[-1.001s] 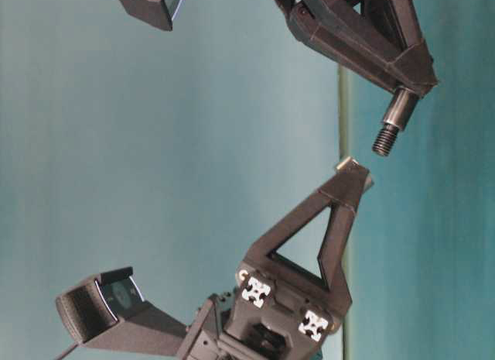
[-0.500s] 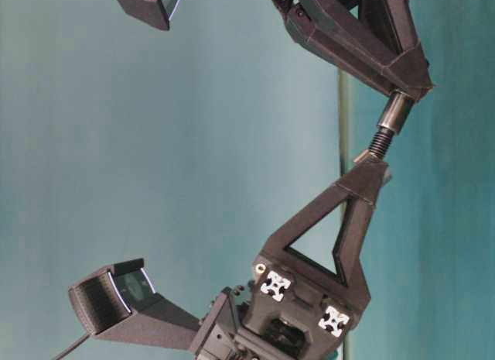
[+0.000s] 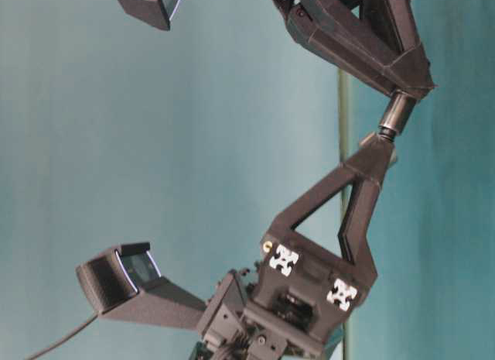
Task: Insert the washer onto the shaft with both hands.
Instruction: 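Align washer over shaft tip and push it onto the shaft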
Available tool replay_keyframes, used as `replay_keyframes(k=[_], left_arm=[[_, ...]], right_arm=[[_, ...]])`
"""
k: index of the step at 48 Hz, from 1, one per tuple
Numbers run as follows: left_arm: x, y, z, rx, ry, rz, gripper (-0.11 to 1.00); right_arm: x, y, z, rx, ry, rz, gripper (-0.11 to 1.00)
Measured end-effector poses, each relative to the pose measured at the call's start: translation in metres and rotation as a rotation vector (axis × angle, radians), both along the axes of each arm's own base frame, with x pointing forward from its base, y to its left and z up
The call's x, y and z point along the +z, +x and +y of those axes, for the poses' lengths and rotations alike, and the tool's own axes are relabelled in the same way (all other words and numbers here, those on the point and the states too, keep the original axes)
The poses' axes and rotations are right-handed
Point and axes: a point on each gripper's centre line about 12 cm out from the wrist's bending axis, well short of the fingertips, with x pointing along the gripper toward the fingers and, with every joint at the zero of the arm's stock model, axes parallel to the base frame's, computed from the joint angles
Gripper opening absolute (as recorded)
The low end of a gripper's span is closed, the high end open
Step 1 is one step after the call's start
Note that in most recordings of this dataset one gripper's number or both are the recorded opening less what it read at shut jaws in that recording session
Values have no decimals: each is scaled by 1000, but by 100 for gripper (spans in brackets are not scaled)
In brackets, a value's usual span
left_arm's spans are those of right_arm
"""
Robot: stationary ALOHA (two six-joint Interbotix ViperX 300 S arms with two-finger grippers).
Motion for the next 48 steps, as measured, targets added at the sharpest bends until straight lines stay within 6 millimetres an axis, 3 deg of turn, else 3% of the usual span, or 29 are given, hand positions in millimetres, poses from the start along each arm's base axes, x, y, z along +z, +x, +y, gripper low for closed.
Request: replay_keyframes(k=[29, 48], left_arm=[[-8, 20, 1, -2, 14, 30, 35], [-13, 23, 1, 0, 12, 59, 35]], right_arm=[[-7, -1, -3, -8, -1, 23, 0], [-8, 0, -5, -13, -1, 25, 0]])
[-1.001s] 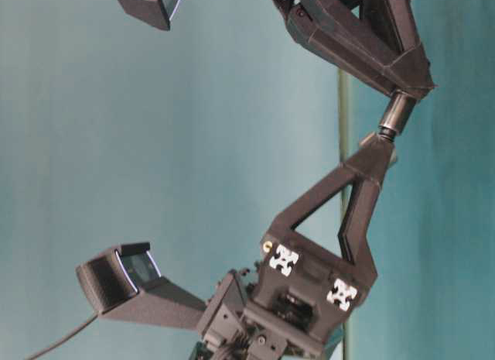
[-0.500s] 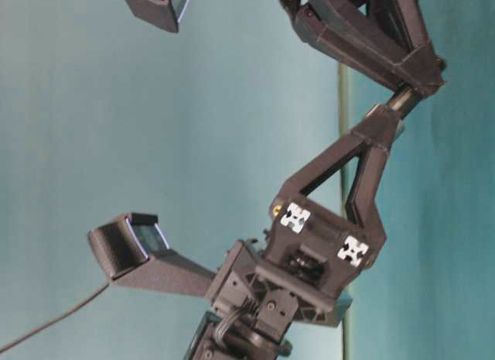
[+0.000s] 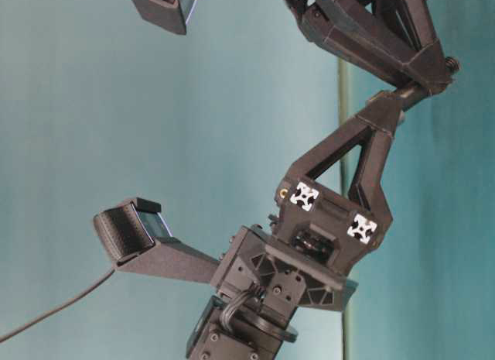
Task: Insert the washer onto the shaft with both hands.
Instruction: 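Align washer over shaft tip and push it onto the shaft, then open the left gripper to release the washer on the shaft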
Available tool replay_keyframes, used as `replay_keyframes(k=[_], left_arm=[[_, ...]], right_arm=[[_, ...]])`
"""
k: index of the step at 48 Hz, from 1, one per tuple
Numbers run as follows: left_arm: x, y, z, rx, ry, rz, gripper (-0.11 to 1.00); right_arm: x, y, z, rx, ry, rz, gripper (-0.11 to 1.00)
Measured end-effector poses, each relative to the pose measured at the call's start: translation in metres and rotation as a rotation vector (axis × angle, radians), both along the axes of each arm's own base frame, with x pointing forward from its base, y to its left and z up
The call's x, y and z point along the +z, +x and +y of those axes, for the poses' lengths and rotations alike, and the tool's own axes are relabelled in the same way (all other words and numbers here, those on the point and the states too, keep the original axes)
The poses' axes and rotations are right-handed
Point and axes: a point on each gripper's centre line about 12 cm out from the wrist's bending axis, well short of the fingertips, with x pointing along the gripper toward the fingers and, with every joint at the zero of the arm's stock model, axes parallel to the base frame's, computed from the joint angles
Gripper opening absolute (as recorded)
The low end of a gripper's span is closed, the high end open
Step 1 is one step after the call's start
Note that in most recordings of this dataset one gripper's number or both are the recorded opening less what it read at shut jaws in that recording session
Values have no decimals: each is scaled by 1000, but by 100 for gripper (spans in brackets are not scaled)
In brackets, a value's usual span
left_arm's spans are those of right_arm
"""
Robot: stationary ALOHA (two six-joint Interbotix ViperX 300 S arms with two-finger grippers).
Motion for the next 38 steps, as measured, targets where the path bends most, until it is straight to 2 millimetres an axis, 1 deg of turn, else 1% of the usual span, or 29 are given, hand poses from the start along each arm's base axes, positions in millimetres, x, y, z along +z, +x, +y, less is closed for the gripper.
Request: replay_keyframes(k=[11, 16, 22, 38], left_arm=[[-6, -2, 0, -1, 5, 54, 35], [-5, 2, 1, 2, 6, 52, 35], [-3, 7, 2, 2, 9, 47, 35], [-4, 7, 3, 3, 10, 60, 35]], right_arm=[[-1, 0, -1, -3, 1, 5, 0], [4, 5, -1, -1, -1, -15, 0], [2, 6, -1, 1, -4, -11, 0], [2, 6, -1, 1, -4, -9, 0]])
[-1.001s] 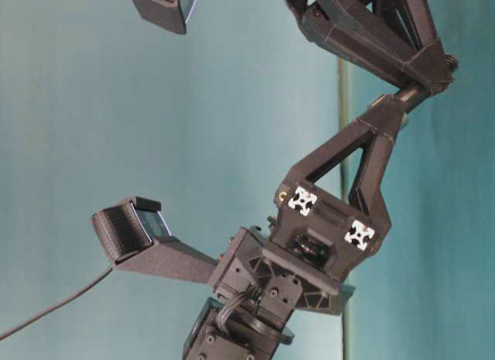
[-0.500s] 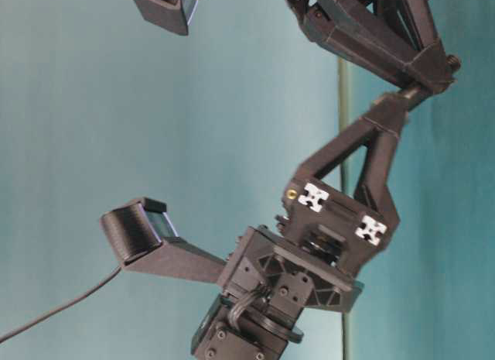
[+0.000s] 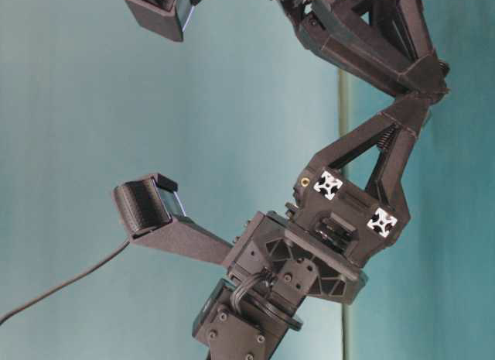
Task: Insert the washer onto the shaft with both hands.
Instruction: 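Open the left gripper to release the washer on the shaft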
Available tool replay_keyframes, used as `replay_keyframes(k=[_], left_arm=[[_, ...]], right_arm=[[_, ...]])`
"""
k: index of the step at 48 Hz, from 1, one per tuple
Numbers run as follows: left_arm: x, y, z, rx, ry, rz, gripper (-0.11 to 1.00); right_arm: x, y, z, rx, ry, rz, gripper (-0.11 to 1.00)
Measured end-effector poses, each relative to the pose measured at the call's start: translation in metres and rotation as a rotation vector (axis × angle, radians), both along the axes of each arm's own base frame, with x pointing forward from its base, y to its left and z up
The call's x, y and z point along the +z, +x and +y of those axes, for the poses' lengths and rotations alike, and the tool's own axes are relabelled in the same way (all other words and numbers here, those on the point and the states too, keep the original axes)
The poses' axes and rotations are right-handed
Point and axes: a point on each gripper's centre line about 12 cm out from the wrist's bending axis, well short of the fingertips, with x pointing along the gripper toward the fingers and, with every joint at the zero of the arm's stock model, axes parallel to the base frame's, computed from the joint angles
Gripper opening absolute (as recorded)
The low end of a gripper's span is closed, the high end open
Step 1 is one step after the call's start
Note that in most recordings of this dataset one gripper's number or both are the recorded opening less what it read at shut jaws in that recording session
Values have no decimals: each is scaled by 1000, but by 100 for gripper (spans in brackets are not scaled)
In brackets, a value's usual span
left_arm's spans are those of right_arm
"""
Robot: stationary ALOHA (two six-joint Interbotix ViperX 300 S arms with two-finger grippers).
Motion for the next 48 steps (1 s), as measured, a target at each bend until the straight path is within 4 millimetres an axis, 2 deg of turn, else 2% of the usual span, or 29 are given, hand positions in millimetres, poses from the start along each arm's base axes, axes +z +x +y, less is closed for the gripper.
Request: replay_keyframes(k=[22, 23, 28, 33, 35, 41, 48], left_arm=[[0, 0, -1, 2, -5, 20, 35], [-1, 0, 0, 4, -6, 23, 37], [-1, -1, -1, 0, 0, 28, 66], [-1, -1, 1, 2, 1, 29, 89], [-1, -1, 1, 2, 1, 29, 91], [0, -1, 1, 2, 1, 28, 85], [0, -1, 1, 3, 0, 28, 86]], right_arm=[[0, 0, 1, 2, 0, 2, 0], [0, 0, 1, 2, 0, 2, 0], [0, 0, 1, 2, 0, -2, 0], [0, 0, 2, 5, 0, -2, 0], [0, 0, 2, 6, 0, -2, 0], [0, 0, 2, 6, 0, -2, 0], [0, 0, 2, 7, -1, -2, 0]])
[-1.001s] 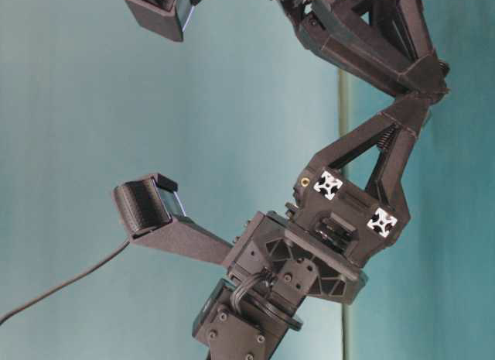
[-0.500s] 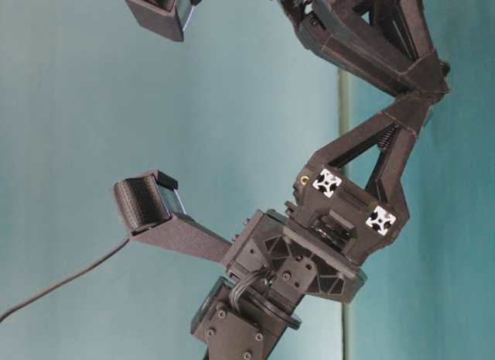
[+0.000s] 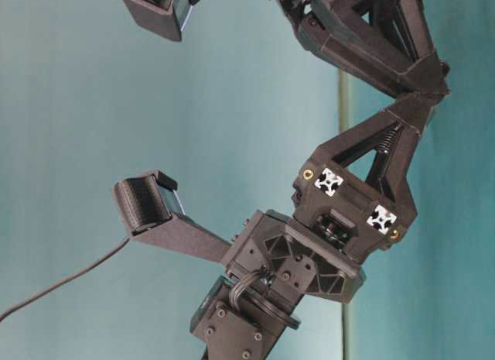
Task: Insert the washer onto the shaft with both hands.
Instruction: 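Open the left gripper to release the washer on the shaft, then withdraw the open left gripper away from the shaft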
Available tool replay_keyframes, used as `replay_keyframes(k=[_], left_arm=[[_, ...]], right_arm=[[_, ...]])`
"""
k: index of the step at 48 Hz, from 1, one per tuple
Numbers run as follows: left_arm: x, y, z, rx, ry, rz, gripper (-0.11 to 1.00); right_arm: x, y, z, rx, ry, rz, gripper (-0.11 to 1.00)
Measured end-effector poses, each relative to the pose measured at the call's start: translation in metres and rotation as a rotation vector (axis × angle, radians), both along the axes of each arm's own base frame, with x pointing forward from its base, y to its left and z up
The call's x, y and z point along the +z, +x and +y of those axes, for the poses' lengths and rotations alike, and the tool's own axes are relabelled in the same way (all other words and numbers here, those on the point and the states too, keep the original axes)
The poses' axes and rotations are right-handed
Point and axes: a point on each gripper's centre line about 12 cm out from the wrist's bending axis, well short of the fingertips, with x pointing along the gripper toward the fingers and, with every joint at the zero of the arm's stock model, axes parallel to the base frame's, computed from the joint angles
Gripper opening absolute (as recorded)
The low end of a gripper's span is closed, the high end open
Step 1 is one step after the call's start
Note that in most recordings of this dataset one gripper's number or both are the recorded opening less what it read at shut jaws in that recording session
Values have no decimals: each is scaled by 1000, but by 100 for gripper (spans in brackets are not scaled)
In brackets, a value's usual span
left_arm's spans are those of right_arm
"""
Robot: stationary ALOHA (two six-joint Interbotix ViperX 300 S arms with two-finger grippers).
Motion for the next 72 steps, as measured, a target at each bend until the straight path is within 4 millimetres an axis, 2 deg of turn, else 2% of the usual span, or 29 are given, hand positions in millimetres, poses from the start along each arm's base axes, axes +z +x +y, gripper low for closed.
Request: replay_keyframes(k=[9, 19, 37, 47, 59, 72], left_arm=[[3, 0, -1, -2, 0, -8, 86], [20, -3, -8, -19, 0, -41, 86], [25, -42, -10, -26, 2, -3, 86], [30, -54, -10, -30, 3, -11, 86], [25, -74, -10, -32, 7, 53, 85], [22, -85, -12, -40, 11, 121, 85]], right_arm=[[0, 0, 0, 0, 1, 0, 0], [4, 4, -3, -12, 2, -14, 0], [4, 4, -3, -12, 1, -8, 0], [3, 3, -3, -11, 0, -5, 0], [3, 3, -3, -12, 1, -5, 0], [3, 3, -3, -12, 1, -3, 0]])
